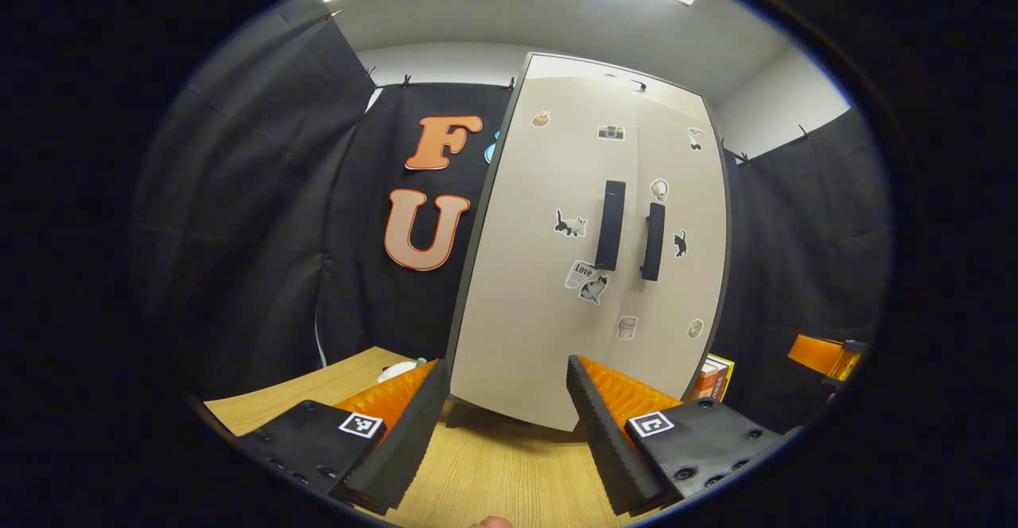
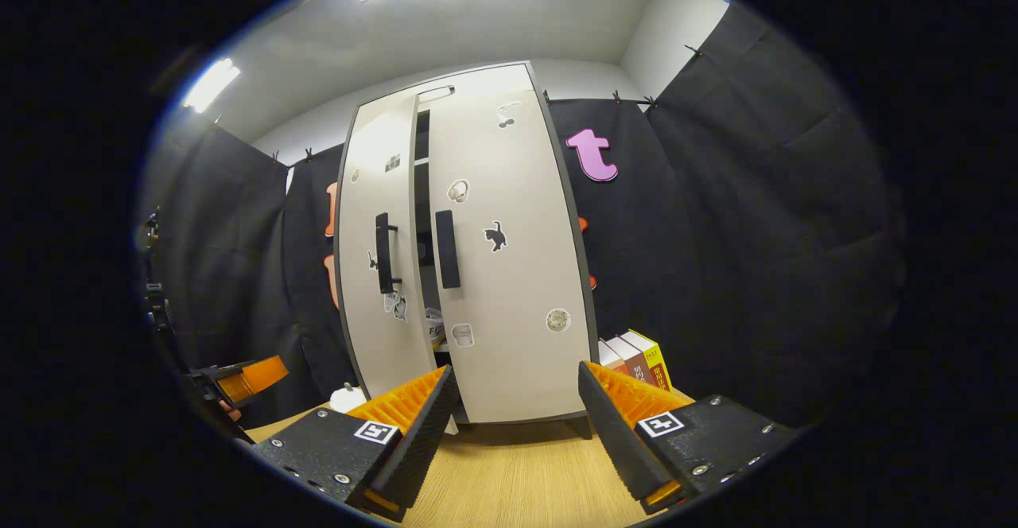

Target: Grab one shoe with the right hand and put it into the shoe cabinet, grab the other shoe with the left hand and put it into the shoe cabinet; then close the right door with the right hand and the left door with the left hand.

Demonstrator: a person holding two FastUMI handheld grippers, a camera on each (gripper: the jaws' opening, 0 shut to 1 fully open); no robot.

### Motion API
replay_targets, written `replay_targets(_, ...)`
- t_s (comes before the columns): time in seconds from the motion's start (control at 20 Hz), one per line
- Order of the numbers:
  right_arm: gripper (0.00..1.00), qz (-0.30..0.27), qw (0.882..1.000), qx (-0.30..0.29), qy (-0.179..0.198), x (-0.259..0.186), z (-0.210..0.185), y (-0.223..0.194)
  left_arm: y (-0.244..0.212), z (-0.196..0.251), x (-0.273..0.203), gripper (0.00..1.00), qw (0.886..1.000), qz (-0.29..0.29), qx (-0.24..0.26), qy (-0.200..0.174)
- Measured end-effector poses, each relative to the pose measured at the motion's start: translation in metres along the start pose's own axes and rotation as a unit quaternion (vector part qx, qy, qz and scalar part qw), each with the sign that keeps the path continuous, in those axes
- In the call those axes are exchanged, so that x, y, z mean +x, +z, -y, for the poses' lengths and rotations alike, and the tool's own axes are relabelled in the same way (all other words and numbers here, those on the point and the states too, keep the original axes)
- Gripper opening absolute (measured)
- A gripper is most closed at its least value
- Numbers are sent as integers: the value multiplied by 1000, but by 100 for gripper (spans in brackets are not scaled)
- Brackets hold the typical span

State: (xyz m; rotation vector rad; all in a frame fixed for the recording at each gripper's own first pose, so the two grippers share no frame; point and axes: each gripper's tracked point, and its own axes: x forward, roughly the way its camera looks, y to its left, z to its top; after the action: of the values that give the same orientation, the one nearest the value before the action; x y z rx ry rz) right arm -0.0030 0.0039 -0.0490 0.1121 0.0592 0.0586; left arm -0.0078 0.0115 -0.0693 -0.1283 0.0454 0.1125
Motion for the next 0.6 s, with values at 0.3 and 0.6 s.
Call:
replay_targets(0.3, 94, -6, 1000, 1, -8, -1, 4, -5, -2, 4, 2, 96, 1000, -4, 3, -6)
replay_targets(0.6, 94, -10, 1000, 0, -4, 0, 0, -7, 0, 7, 1, 96, 1000, -5, 1, -7)
